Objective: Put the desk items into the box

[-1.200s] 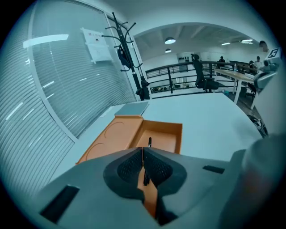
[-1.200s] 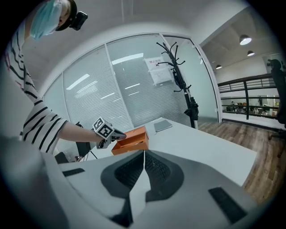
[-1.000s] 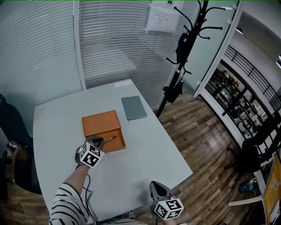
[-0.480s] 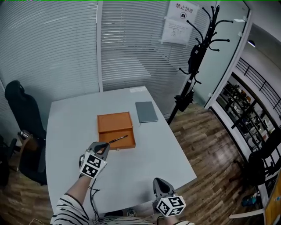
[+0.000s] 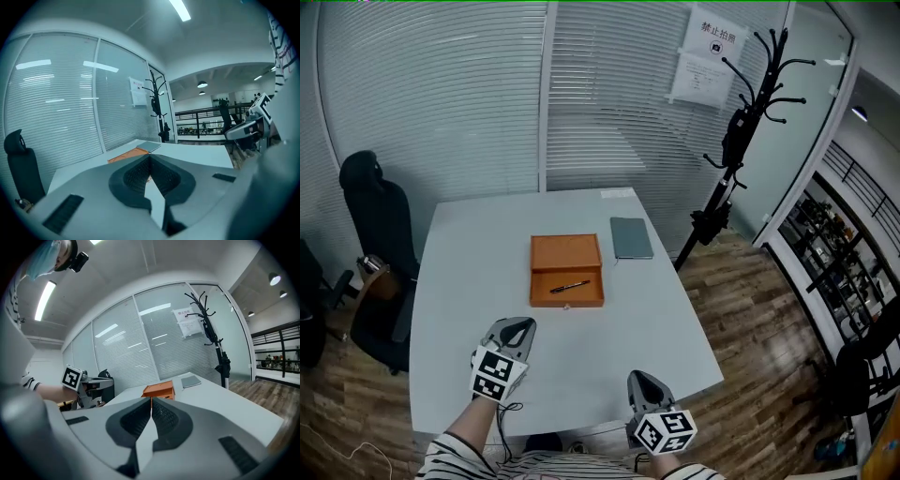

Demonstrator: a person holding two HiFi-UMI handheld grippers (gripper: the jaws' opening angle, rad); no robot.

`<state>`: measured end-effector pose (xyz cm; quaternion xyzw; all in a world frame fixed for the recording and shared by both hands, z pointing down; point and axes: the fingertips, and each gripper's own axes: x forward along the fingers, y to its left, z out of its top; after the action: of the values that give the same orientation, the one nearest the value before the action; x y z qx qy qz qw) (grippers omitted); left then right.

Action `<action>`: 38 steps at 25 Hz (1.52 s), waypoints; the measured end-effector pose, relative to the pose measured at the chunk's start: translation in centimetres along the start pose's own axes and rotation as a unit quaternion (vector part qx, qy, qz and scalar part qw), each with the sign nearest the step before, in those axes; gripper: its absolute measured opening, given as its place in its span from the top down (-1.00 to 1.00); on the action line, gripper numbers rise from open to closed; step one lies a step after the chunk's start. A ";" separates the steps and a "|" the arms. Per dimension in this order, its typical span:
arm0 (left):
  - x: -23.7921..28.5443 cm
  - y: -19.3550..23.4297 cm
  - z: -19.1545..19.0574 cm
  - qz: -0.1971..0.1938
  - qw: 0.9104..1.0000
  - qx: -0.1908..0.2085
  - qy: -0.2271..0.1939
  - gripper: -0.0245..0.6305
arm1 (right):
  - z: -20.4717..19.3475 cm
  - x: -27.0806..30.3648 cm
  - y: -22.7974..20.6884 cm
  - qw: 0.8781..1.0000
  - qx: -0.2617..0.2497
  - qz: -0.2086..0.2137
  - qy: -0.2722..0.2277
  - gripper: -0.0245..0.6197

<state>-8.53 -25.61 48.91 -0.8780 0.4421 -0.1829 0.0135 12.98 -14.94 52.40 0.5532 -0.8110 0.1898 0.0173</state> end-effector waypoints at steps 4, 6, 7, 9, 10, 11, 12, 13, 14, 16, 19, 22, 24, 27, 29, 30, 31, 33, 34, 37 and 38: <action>-2.7 -1.1 -0.4 0.020 0.999 -0.032 -0.015 0.86 | -0.3 -0.5 0.5 1.000 -0.006 0.010 0.003 0.84; -4.0 -1.7 -0.8 0.028 0.998 -0.045 -0.020 0.86 | -0.5 -0.6 0.7 1.000 -0.010 0.015 0.005 0.84; -4.6 -2.1 -1.0 0.031 0.998 -0.048 -0.022 0.86 | -0.5 -0.7 0.9 1.000 -0.012 0.018 0.006 0.84; -5.7 -2.8 -1.7 0.035 0.998 -0.050 -0.020 0.86 | -0.6 -0.7 1.3 1.000 -0.014 0.024 0.006 0.84; -6.2 -3.2 -2.1 0.037 0.998 -0.050 -0.018 0.86 | -0.5 -0.7 1.5 1.000 -0.015 0.027 0.005 0.84; -6.7 -3.6 -2.4 0.040 0.998 -0.052 -0.017 0.86 | -0.5 -0.7 1.7 0.999 -0.015 0.031 0.004 0.84; -7.2 -4.0 -2.7 0.043 0.997 -0.056 -0.017 0.86 | -0.4 -0.7 1.9 0.999 -0.016 0.035 0.004 0.84; -7.6 -4.3 -2.9 0.045 0.997 -0.060 -0.016 0.86 | -0.3 -0.7 2.1 0.999 -0.017 0.038 0.003 0.84; -8.0 -4.6 -3.2 0.046 0.997 -0.064 -0.016 0.86 | -0.3 -0.7 2.4 0.999 -0.018 0.042 0.003 0.84; -8.7 -5.0 -3.8 0.050 0.996 -0.070 -0.015 0.86 | -0.5 -0.6 2.8 0.999 -0.019 0.048 0.004 0.84; -9.6 -5.3 -4.8 0.061 0.995 -0.081 -0.014 0.86 | -1.0 -0.4 3.4 0.998 -0.019 0.057 0.010 0.84; -10.6 -5.6 -5.9 0.075 0.993 -0.095 -0.010 0.86 | -1.9 -0.5 4.1 0.998 -0.021 0.063 0.020 0.84; -11.4 -5.8 -6.7 0.082 0.991 -0.105 -0.006 0.86 | -2.5 -0.5 4.4 0.997 -0.025 0.065 0.027 0.84; -12.6 -6.0 -8.0 0.094 0.988 -0.121 0.001 0.86 | -3.1 -0.6 4.6 0.997 -0.033 0.066 0.034 0.85; -13.3 -6.1 -8.6 0.101 0.986 -0.129 0.006 0.86 | -3.3 -0.5 4.7 0.996 -0.039 0.066 0.036 0.85; -13.6 -6.1 -8.9 0.104 0.986 -0.132 0.008 0.86 | -3.3 -0.4 4.8 0.996 -0.040 0.067 0.036 0.85; -13.8 -6.1 -9.1 0.106 0.985 -0.133 0.010 0.86 | -3.3 -0.4 4.8 0.996 -0.040 0.068 0.036 0.85; -14.3 -6.3 -9.3 0.109 0.985 -0.132 0.012 0.86 | -3.3 -0.5 5.0 0.996 -0.040 0.070 0.035 0.85; -14.5 -6.4 -9.3 0.110 0.985 -0.131 0.012 0.86 | -3.3 -0.6 5.0 0.996 -0.040 0.070 0.034 0.85; -14.7 -6.5 -9.3 0.110 0.985 -0.132 0.009 0.86 | -3.4 -0.7 5.0 0.996 -0.039 0.070 0.037 0.85; -14.7 -6.5 -9.2 0.110 0.985 -0.133 0.009 0.86 | -3.4 -0.7 4.9 0.996 -0.039 0.069 0.038 0.85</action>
<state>-14.53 -8.86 54.16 -0.8164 0.5565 -0.1275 -0.0873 8.20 -11.63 53.96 0.4874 -0.8527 0.1792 0.0567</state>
